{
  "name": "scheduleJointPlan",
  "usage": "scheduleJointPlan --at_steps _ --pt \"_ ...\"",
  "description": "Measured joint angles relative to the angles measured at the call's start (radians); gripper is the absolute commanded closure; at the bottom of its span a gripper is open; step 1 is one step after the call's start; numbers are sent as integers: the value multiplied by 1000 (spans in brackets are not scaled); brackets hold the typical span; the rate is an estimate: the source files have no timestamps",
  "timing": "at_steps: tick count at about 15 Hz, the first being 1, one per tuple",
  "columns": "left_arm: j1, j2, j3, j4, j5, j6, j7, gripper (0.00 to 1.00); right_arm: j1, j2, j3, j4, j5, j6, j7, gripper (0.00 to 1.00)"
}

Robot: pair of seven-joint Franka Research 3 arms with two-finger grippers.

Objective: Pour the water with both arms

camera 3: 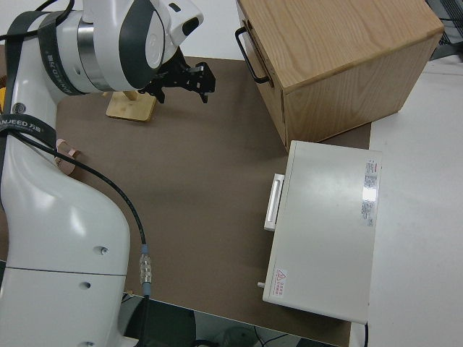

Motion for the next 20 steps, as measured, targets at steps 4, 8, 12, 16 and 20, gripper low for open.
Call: scheduleJointPlan --at_steps 4,8,12,16,20 --pt "24 64 84 105 8 -1 160 1000 0 0 0 0 0 0 0 9" --pt "24 148 186 227 9 -5 324 1000 0 0 0 0 0 0 0 9" --pt "23 239 243 373 9 -55 439 1000 0 0 0 0 0 0 0 9" --pt "23 321 373 431 -181 -57 727 1000 0 0 0 0 0 0 0 9" --pt "28 387 482 437 -430 -57 1029 1000 0 0 0 0 0 0 0 9"
